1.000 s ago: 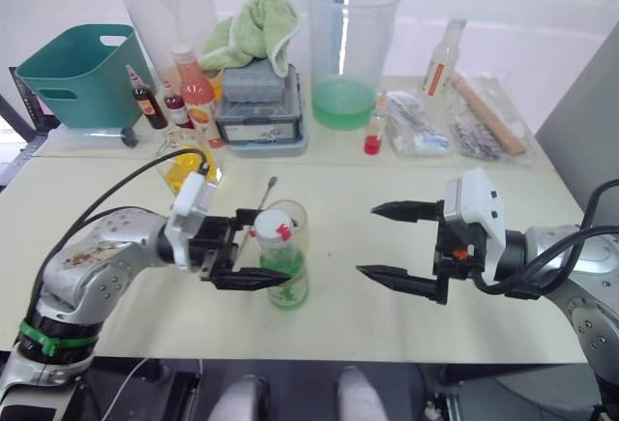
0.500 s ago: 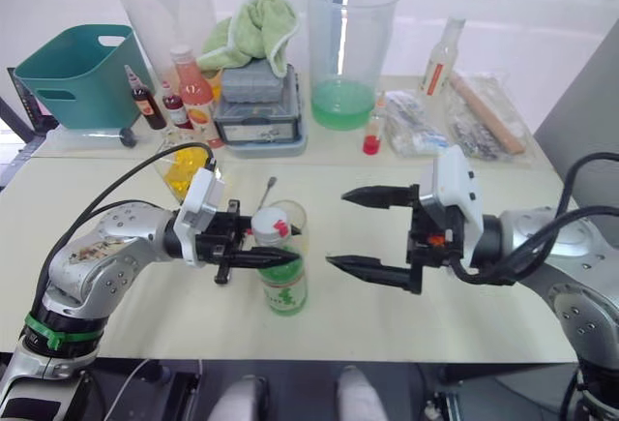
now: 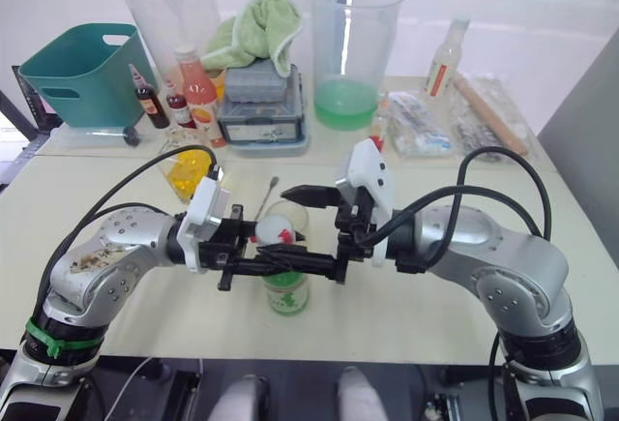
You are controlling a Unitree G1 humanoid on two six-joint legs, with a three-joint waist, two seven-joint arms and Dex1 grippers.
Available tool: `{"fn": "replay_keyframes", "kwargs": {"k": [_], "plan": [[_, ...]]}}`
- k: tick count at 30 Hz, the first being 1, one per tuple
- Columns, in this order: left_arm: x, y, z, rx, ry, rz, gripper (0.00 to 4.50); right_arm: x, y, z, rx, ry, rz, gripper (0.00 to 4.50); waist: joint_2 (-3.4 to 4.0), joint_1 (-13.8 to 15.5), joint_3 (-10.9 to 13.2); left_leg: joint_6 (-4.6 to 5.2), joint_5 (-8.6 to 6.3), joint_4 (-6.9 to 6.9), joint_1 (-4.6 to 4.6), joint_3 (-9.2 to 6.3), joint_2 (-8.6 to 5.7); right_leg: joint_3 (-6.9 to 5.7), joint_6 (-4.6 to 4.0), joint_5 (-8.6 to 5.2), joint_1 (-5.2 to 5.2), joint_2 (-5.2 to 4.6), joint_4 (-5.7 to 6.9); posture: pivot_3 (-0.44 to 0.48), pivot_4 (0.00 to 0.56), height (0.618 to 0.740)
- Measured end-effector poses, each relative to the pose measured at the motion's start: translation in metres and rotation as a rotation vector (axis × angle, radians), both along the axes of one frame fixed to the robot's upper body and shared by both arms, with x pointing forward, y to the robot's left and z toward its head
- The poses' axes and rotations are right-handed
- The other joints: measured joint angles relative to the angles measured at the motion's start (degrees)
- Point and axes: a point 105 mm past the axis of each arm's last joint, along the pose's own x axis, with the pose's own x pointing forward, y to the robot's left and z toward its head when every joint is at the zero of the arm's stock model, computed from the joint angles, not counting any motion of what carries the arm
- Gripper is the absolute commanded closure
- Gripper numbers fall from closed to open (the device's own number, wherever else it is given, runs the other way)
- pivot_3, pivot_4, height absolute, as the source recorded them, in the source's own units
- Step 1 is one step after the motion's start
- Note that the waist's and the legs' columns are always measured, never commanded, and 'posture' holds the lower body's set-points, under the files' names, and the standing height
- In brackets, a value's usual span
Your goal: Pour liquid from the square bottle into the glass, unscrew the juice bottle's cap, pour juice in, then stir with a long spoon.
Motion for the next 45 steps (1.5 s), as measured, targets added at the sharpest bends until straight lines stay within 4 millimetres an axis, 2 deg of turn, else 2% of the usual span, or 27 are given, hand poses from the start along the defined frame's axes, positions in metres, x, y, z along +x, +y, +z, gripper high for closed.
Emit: {"fn": "replay_keyframes", "kwargs": {"k": [5,6,7,12,22,27,28,30,33,35,38,45], "plan": [[0.001,0.001,0.000,-0.002,-0.003,0.008,3.08,-0.005,0.005,-0.002,-0.018,-0.012,0.033,2.46,0.01,-0.05,0.00,0.00,0.00,0.00,0.02,0.00,0.00,0.00,0.00,0.00,0.00,0.00,0.01,0.000,0.150,0.728],[0.001,0.001,-0.001,-0.001,-0.006,0.009,3.08,-0.005,0.005,-0.002,-0.024,-0.017,0.039,2.75,0.01,-0.04,0.00,0.00,0.00,0.00,0.02,0.00,0.00,0.00,0.00,0.00,0.00,0.00,0.01,0.000,0.150,0.728],[0.001,0.001,-0.001,-0.001,-0.007,0.009,3.08,-0.005,0.005,-0.002,-0.025,-0.020,0.043,2.84,0.01,-0.04,0.00,0.00,0.00,0.00,0.02,0.00,0.00,0.00,0.00,0.00,0.00,0.00,0.01,0.000,0.150,0.728],[-0.001,0.002,-0.001,0.010,-0.014,0.002,3.08,-0.004,0.005,-0.002,-0.069,-0.069,0.139,2.84,0.00,-0.13,-0.01,0.00,0.00,0.00,0.10,0.01,0.01,0.00,0.01,0.00,0.04,0.01,0.01,0.000,0.150,0.728],[-0.008,0.010,-0.001,0.052,-0.023,-0.011,3.08,0.011,0.016,0.004,-0.155,-0.103,0.565,2.84,0.01,-0.99,0.00,0.01,0.00,-0.15,0.19,0.00,0.06,-0.01,-0.04,-0.01,-0.02,0.06,0.10,0.000,0.150,0.728],[-0.008,0.012,0.000,0.052,-0.015,-0.011,3.08,0.018,0.021,0.007,-0.183,-0.087,0.663,2.84,0.01,-1.23,0.00,0.01,-0.01,-0.15,0.04,-0.02,0.05,-0.04,-0.28,0.13,-0.10,0.04,0.10,0.000,0.150,0.728],[-0.009,0.012,0.000,0.055,-0.012,-0.015,3.08,0.019,0.021,0.007,-0.182,-0.079,0.679,1.80,0.02,-1.30,0.00,0.01,-0.01,-0.15,0.03,-0.05,0.05,-0.06,-0.40,0.20,-0.11,0.05,0.10,0.000,0.150,0.728],[-0.008,0.015,0.001,0.061,-0.001,-0.006,3.08,0.025,0.015,0.014,-0.174,-0.087,0.671,1.20,0.03,-1.50,0.01,0.01,-0.01,-0.14,0.03,-0.05,0.05,-0.07,-0.41,0.20,-0.10,0.04,0.11,0.000,0.150,0.728],[-0.007,0.015,0.001,0.060,0.001,-0.003,3.08,0.035,-0.002,0.030,-0.141,-0.142,0.566,0.17,0.02,-1.52,0.00,0.01,-0.01,-0.14,0.04,-0.07,0.04,-0.11,-0.33,0.16,-0.06,0.03,0.09,0.000,0.150,0.728],[-0.006,0.015,0.001,0.058,0.003,-0.002,3.08,0.038,-0.015,0.033,-0.096,-0.139,0.475,0.17,0.02,-1.52,0.00,0.01,-0.01,-0.15,0.05,-0.10,0.04,-0.12,-0.33,0.15,-0.05,0.04,0.10,0.000,0.150,0.728],[-0.006,0.015,0.001,0.057,0.003,-0.001,3.08,0.035,-0.024,0.024,-0.038,-0.075,0.358,0.17,0.03,-1.63,0.00,0.01,0.00,-0.16,0.05,-0.09,0.04,-0.11,-0.32,0.14,-0.07,0.04,0.13,0.000,0.150,0.728],[0.000,0.010,0.000,0.027,0.024,0.005,3.08,0.004,-0.011,0.010,0.016,-0.011,0.209,0.17,0.04,-1.34,-0.01,-0.01,0.01,-0.05,0.07,-0.10,0.00,-0.09,-0.03,-0.02,0.02,0.03,0.13,0.000,0.150,0.728]]}}
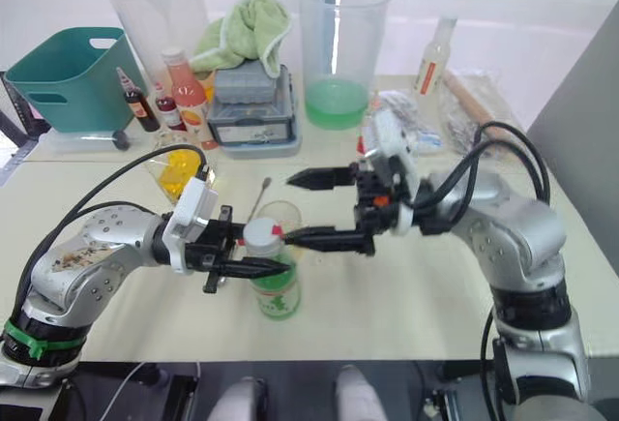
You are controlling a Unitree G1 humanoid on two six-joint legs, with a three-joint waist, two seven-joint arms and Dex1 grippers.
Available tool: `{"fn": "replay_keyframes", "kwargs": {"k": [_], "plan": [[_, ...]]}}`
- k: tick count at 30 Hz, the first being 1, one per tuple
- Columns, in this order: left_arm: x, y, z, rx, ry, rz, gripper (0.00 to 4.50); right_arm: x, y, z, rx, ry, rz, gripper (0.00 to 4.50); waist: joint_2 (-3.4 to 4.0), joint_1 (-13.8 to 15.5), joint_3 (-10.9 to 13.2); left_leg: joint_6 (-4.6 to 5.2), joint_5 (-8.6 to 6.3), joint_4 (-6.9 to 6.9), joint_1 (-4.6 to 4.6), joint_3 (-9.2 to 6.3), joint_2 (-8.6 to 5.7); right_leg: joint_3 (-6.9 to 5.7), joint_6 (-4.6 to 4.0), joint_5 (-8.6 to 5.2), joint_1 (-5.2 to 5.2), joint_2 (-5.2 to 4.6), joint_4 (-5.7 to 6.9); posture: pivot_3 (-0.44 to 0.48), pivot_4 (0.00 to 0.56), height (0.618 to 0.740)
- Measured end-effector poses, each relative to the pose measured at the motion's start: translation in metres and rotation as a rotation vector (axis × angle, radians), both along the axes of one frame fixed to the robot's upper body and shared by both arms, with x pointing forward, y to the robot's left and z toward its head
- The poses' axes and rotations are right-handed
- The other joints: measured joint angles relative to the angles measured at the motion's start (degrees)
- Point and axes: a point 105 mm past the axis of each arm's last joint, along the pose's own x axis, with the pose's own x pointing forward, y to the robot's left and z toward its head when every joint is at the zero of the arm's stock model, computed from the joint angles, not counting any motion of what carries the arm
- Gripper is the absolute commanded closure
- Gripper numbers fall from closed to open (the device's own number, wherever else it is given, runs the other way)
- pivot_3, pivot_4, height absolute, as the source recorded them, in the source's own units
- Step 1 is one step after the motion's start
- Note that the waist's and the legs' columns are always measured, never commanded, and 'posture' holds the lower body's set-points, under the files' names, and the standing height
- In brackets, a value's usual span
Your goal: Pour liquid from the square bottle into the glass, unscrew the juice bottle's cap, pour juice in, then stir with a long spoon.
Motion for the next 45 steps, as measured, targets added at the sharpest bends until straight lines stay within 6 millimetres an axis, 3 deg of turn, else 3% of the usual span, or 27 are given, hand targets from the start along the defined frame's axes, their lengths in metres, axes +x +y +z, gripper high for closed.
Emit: {"fn": "replay_keyframes", "kwargs": {"k": [7,13,21,22,28,39,41,45], "plan": [[0.002,-0.008,0.000,-0.025,0.019,-0.004,3.08,-0.006,0.005,-0.006,0.015,-0.025,-0.190,0.17,-0.01,1.37,-0.01,-0.02,0.01,0.03,-0.01,0.02,-0.01,0.01,0.02,0.00,0.01,-0.01,-0.05,0.000,0.150,0.728],[0.002,-0.012,0.000,-0.021,0.014,-0.019,3.08,-0.005,0.012,-0.013,-0.017,-0.036,-0.232,0.17,-0.01,1.58,-0.01,-0.02,0.01,0.03,-0.02,0.02,-0.01,0.01,0.02,0.00,0.02,-0.02,-0.08,0.000,0.150,0.728],[0.004,-0.012,-0.001,-0.015,0.013,-0.022,3.08,-0.007,0.014,-0.018,-0.037,-0.030,-0.206,2.68,-0.01,1.66,-0.01,-0.02,0.02,0.03,-0.02,0.01,-0.01,0.01,0.02,0.00,0.03,-0.02,-0.09,0.000,0.150,0.728],[0.004,-0.012,-0.001,-0.014,0.012,-0.022,3.08,-0.007,0.014,-0.018,-0.036,-0.027,-0.201,2.78,-0.01,1.66,-0.01,-0.02,0.02,0.03,-0.02,0.02,-0.01,0.01,0.02,0.00,0.02,-0.02,-0.09,0.000,0.150,0.728],[0.001,-0.011,-0.002,-0.014,-0.001,-0.015,3.08,-0.006,0.015,-0.018,-0.046,-0.040,-0.082,2.78,-0.01,1.52,-0.01,-0.01,0.02,0.03,0.00,0.03,-0.01,0.01,0.02,0.00,0.03,-0.02,-0.09,0.000,0.150,0.728],[-0.001,-0.005,-0.002,0.000,-0.020,0.020,3.08,0.026,0.028,-0.009,-0.217,-0.185,0.452,2.78,0.00,0.98,-0.01,0.00,0.02,0.02,0.13,0.06,0.03,0.01,0.01,0.01,0.07,0.01,-0.05,0.000,0.150,0.728],[-0.001,-0.004,-0.002,-0.004,-0.018,0.029,3.08,0.028,0.030,-0.008,-0.232,-0.190,0.487,1.76,0.00,0.98,-0.01,0.00,0.02,0.02,0.13,0.05,0.03,0.01,0.00,0.02,0.06,0.00,-0.03,0.000,0.150,0.728],[-0.007,-0.003,-0.004,-0.007,-0.014,0.032,3.08,0.030,0.025,0.012,-0.236,-0.206,0.478,0.47,0.00,1.09,-0.01,0.00,0.02,0.01,0.14,0.04,0.03,0.01,-0.01,0.02,0.06,-0.01,-0.01,0.000,0.150,0.728]]}}
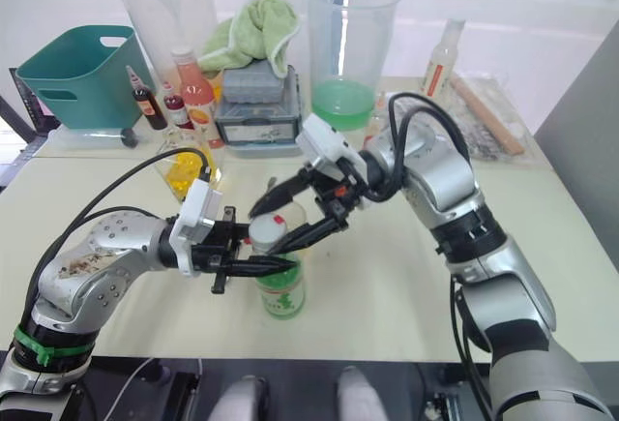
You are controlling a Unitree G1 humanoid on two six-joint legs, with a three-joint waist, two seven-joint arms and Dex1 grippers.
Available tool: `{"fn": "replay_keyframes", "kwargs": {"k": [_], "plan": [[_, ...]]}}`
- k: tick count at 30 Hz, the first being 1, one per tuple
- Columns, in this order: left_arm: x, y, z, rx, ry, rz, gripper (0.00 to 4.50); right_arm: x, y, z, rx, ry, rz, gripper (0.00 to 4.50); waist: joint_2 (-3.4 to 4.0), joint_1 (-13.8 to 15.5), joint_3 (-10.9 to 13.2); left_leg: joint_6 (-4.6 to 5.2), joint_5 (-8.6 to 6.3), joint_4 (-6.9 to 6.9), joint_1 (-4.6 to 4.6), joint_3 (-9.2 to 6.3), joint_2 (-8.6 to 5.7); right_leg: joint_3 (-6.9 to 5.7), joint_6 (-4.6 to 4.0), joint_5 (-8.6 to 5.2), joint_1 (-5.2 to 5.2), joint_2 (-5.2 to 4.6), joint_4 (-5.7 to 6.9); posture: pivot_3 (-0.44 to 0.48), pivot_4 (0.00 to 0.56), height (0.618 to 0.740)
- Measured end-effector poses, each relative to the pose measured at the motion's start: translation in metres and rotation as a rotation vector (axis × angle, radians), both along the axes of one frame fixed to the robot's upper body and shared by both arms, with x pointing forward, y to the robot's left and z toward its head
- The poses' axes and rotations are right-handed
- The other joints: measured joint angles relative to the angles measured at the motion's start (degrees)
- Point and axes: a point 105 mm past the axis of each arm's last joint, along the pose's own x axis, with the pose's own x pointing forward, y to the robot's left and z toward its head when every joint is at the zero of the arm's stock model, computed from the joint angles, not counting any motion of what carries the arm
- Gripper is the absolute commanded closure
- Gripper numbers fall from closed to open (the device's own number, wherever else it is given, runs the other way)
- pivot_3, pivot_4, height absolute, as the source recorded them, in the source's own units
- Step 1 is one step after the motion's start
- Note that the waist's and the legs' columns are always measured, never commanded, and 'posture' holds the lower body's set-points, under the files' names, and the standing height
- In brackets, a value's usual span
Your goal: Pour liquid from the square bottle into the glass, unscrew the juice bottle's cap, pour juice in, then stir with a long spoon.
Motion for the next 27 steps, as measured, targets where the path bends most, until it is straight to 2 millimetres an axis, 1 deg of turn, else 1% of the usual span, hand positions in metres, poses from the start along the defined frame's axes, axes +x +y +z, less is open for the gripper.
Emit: {"fn": "replay_keyframes", "kwargs": {"k": [1,2,3,5,7,9,12,14,16,22,27], "plan": [[-0.001,0.000,0.000,-0.001,-0.001,0.003,3.08,0.000,-0.004,0.005,0.014,-0.001,-0.013,0.14,-0.02,0.02,-0.01,0.00,0.00,-0.02,0.01,-0.01,0.00,-0.01,-0.01,-0.01,0.01,0.01,-0.01,0.000,0.150,0.728],[-0.001,0.001,0.000,-0.003,-0.001,0.006,3.08,-0.001,-0.008,0.008,0.033,0.007,-0.022,0.02,-0.02,0.02,-0.01,0.00,0.00,-0.05,0.00,-0.01,0.00,-0.01,-0.01,-0.01,0.00,0.00,-0.02,0.000,0.150,0.728],[-0.001,0.001,0.000,-0.002,-0.002,0.008,3.08,-0.002,-0.010,0.008,0.046,0.016,-0.029,0.02,-0.02,0.02,-0.01,0.00,0.00,-0.08,0.01,-0.02,0.00,-0.02,-0.01,-0.01,-0.01,0.01,-0.01,0.000,0.150,0.728],[-0.002,0.002,-0.001,-0.002,-0.002,0.009,3.08,-0.004,-0.017,0.003,0.069,0.016,-0.081,0.02,-0.03,0.05,-0.02,0.00,0.00,-0.13,0.01,-0.02,0.00,-0.02,-0.02,-0.02,-0.02,0.01,-0.01,0.000,0.150,0.728],[-0.002,0.002,-0.001,-0.005,-0.009,0.008,3.08,-0.004,-0.023,-0.005,0.112,0.027,-0.179,0.02,-0.03,0.01,-0.01,0.00,0.00,-0.14,-0.02,0.00,0.00,-0.01,-0.02,-0.02,-0.07,0.00,0.00,0.000,0.150,0.728],[-0.001,0.002,0.000,-0.013,-0.015,0.010,3.08,-0.005,-0.025,-0.008,0.141,0.053,-0.274,0.02,-0.01,-0.11,-0.01,0.00,0.00,-0.15,-0.01,0.02,0.00,0.01,-0.03,-0.02,-0.10,0.00,0.01,0.000,0.150,0.728],[0.003,0.001,0.000,-0.026,0.002,0.006,3.08,-0.016,-0.020,-0.005,0.181,0.029,-0.382,0.02,0.00,0.06,-0.02,0.00,0.00,-0.12,0.00,-0.01,0.00,0.00,-0.01,-0.03,-0.06,0.02,0.02,0.000,0.150,0.728],[0.004,0.000,0.000,-0.025,0.007,-0.007,3.08,-0.025,-0.013,-0.008,0.207,0.042,-0.450,0.02,-0.01,0.08,-0.03,-0.02,0.01,-0.10,0.00,0.00,-0.01,0.01,0.00,-0.03,-0.02,0.01,-0.02,0.000,0.150,0.728],[0.006,-0.001,0.000,-0.025,0.010,-0.016,3.08,-0.030,-0.008,-0.011,0.221,0.071,-0.488,0.02,-0.01,0.19,-0.03,-0.05,0.04,-0.09,-0.01,0.00,-0.03,0.01,0.00,-0.03,-0.02,0.00,-0.02,0.000,0.150,0.728],[0.010,-0.003,0.000,-0.022,0.016,-0.049,3.08,-0.029,-0.006,-0.010,0.221,0.068,-0.593,0.02,-0.01,0.32,-0.03,-0.06,0.04,-0.09,-0.01,0.00,-0.03,0.01,0.00,-0.03,0.00,-0.01,-0.06,0.000,0.150,0.728],[0.011,-0.004,0.000,-0.021,0.024,-0.064,3.08,-0.027,-0.006,-0.017,0.200,0.082,-0.636,0.02,-0.01,0.32,-0.03,-0.06,0.04,-0.10,-0.01,0.00,-0.03,0.01,0.00,-0.03,0.00,-0.01,-0.08,0.000,0.150,0.728]]}}
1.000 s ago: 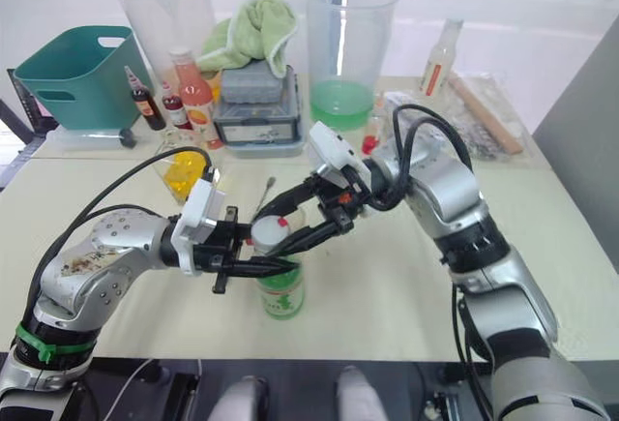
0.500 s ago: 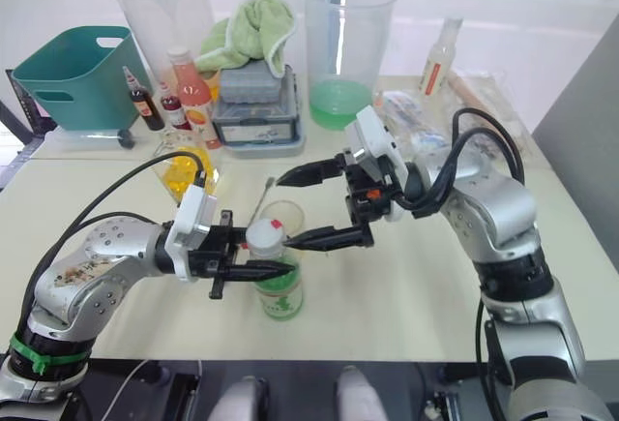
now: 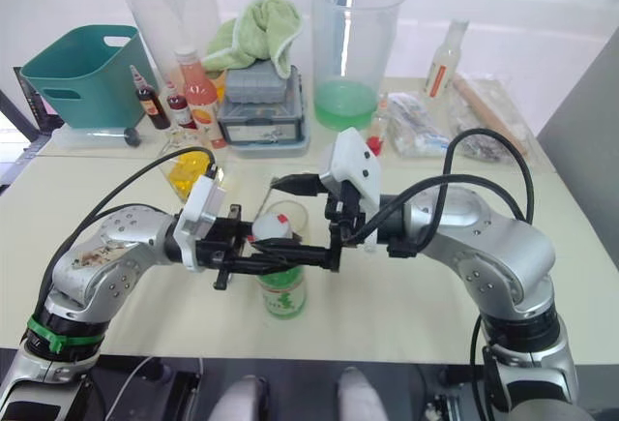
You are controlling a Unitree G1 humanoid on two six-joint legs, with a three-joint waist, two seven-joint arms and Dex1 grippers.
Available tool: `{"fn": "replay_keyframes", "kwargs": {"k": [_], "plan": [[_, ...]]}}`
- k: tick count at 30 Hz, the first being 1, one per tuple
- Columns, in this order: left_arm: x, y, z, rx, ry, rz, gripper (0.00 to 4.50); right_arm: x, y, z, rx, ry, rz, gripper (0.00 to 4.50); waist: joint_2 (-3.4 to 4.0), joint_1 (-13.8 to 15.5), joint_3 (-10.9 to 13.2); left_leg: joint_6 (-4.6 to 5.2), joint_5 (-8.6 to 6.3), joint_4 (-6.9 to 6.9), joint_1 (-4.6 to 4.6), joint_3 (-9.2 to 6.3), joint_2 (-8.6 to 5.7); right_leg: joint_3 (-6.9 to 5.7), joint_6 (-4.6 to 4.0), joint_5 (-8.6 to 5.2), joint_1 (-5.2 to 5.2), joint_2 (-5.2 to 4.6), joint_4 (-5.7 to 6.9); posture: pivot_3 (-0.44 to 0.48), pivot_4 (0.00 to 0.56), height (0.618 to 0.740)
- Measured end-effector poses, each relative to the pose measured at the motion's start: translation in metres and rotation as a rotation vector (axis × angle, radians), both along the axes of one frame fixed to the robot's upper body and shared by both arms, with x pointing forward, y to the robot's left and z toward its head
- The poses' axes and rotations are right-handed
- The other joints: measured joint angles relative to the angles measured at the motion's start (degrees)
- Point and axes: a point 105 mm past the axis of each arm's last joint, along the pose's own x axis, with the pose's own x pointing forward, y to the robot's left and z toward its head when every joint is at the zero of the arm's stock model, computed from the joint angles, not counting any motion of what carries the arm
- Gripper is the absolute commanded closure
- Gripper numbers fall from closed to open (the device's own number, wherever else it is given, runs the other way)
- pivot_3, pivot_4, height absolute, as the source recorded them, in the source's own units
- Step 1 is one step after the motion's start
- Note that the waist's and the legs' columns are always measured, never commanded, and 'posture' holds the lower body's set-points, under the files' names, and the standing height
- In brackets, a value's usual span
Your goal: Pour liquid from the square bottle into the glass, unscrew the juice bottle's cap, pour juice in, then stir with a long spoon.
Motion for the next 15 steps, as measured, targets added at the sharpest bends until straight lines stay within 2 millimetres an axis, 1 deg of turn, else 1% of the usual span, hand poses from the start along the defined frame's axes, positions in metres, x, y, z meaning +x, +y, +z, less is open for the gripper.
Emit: {"fn": "replay_keyframes", "kwargs": {"k": [2,5,8,9,13,15], "plan": [[0.001,0.000,0.000,0.000,0.001,0.000,3.08,0.000,0.001,-0.002,-0.004,0.004,-0.002,0.55,0.00,-0.01,0.00,0.00,0.00,0.00,0.00,0.00,0.00,0.00,0.00,0.00,0.01,0.00,0.00,0.000,0.150,0.728],[0.001,0.000,0.000,0.000,0.002,0.001,3.08,-0.002,0.006,-0.006,-0.001,0.020,0.021,1.51,0.00,-0.07,0.00,0.00,0.00,0.00,0.01,0.00,0.01,0.00,0.00,0.00,0.00,0.00,0.00,0.000,0.150,0.728],[0.001,0.000,0.000,-0.001,0.001,0.003,3.08,-0.006,0.010,-0.006,0.012,0.023,0.055,2.53,0.00,-0.01,0.00,0.00,0.00,0.00,0.00,0.00,0.01,0.00,0.00,0.00,0.01,0.00,-0.01,0.000,0.150,0.728],[0.001,0.001,0.000,-0.001,0.000,0.003,3.08,-0.005,0.010,-0.007,0.014,0.029,0.065,2.77,0.00,-0.01,0.00,0.00,0.00,0.00,0.00,0.00,0.01,0.00,0.01,0.00,0.01,0.00,-0.03,0.000,0.150,0.728],[-0.001,0.001,0.000,0.006,-0.007,0.005,3.08,-0.003,0.010,-0.007,-0.018,0.023,0.164,2.77,0.00,-0.18,0.00,0.01,0.00,0.00,0.03,0.01,0.01,0.00,0.01,0.01,0.01,0.01,-0.02,0.000,0.150,0.728],[-0.003,0.002,0.001,0.013,-0.019,0.005,3.08,-0.001,0.010,-0.006,-0.054,0.009,0.256,2.77,0.00,-0.24,0.00,0.01,0.00,0.00,0.04,0.01,0.01,0.00,0.01,0.01,0.02,0.00,-0.04,0.000,0.150,0.728]]}}
